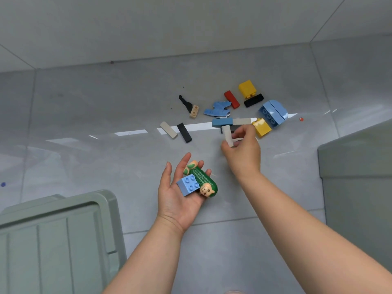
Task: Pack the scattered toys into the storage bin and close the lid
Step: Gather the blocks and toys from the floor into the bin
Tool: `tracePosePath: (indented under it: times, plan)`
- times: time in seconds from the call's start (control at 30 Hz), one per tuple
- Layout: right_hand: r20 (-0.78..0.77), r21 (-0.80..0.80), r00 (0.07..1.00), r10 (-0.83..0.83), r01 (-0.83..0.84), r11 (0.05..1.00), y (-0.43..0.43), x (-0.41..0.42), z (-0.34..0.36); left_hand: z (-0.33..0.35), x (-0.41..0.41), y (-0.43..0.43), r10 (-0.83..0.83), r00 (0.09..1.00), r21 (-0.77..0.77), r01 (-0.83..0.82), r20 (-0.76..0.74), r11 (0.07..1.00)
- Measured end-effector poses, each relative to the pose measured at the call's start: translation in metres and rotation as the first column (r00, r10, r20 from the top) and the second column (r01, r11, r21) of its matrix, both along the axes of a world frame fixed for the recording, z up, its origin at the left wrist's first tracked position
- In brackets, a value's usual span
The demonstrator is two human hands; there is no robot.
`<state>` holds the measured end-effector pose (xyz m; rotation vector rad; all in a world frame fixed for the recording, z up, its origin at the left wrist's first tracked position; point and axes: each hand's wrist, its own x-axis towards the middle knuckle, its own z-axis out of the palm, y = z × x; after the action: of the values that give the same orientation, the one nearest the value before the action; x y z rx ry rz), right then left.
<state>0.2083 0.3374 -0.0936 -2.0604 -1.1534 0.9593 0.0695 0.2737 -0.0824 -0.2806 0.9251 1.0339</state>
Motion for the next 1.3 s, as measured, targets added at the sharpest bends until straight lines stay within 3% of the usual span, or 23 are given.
tracePosePath:
  times: [0.1,0.17,0.23,0.3,0.4,0.53,0.63,0.73,0.83,0.9,0.97,1.03,1.1,1.23,1.3]
  plan:
    - [-0.226,0.107,0.961,0.157,-0.136,0.985,-0.035,-0.017,0.038,-0.001,-0.002,0.005,0.006,0.999,0.035,-0.008,0.046,0.999]
    - [-0.272,0.112,0.918,0.288,-0.267,0.957,-0.058,-0.028,0.053,-0.002,-0.001,0.006,0.001,0.997,0.059,-0.006,0.080,0.998]
    - [-0.249,0.126,0.919,0.306,-0.282,0.951,-0.065,-0.027,0.056,-0.005,0.002,0.005,-0.009,0.995,0.067,0.002,0.099,0.998]
    - [-0.174,0.158,0.967,0.186,-0.159,0.975,-0.056,-0.010,0.048,-0.007,0.004,0.005,-0.024,0.995,0.075,0.017,0.098,0.997]
    - [0.080,0.112,0.997,-0.023,0.013,0.994,-0.023,0.033,0.023,-0.008,0.008,0.008,-0.039,0.997,0.068,0.034,0.072,0.997]
    - [0.366,-0.057,0.925,0.100,-0.085,0.995,0.008,0.056,-0.013,-0.007,0.014,0.011,-0.019,0.997,0.069,0.015,0.069,0.998]
    - [0.402,-0.038,0.903,0.151,-0.149,0.988,0.007,0.051,-0.029,-0.006,0.014,0.015,-0.010,0.998,0.055,0.007,0.056,0.998]
    - [0.294,0.027,0.952,0.086,-0.098,0.995,-0.004,0.047,-0.033,-0.006,0.011,0.018,-0.017,1.000,0.067,0.016,0.013,0.998]
    - [0.067,0.103,0.996,-0.054,0.047,0.994,-0.016,0.036,-0.011,-0.008,0.011,0.021,-0.016,1.000,0.050,0.017,-0.020,0.999]
    - [-0.079,0.226,0.997,0.009,0.009,0.974,-0.028,0.020,0.018,-0.010,0.012,0.023,-0.020,1.000,0.028,0.020,-0.020,0.999]
    - [-0.128,0.288,0.973,0.189,-0.146,0.946,-0.047,-0.002,0.039,-0.009,0.014,0.024,-0.030,0.999,0.029,0.031,-0.020,0.999]
    - [-0.100,0.278,0.939,0.330,-0.292,0.915,-0.066,-0.020,0.045,-0.009,0.016,0.023,-0.043,0.999,0.041,0.043,-0.015,0.998]
    - [-0.054,0.281,0.933,0.357,-0.329,0.902,-0.070,-0.018,0.042,-0.009,0.018,0.023,-0.043,0.999,0.047,0.042,0.006,0.998]
    - [0.139,0.300,0.990,0.038,-0.079,0.951,-0.021,0.039,0.021,-0.008,0.025,0.023,-0.011,0.999,0.062,0.009,0.037,0.998]
    - [0.298,0.151,0.953,0.048,-0.097,0.984,0.008,0.064,0.003,-0.008,0.027,0.021,-0.013,0.999,0.061,0.010,0.043,0.998]
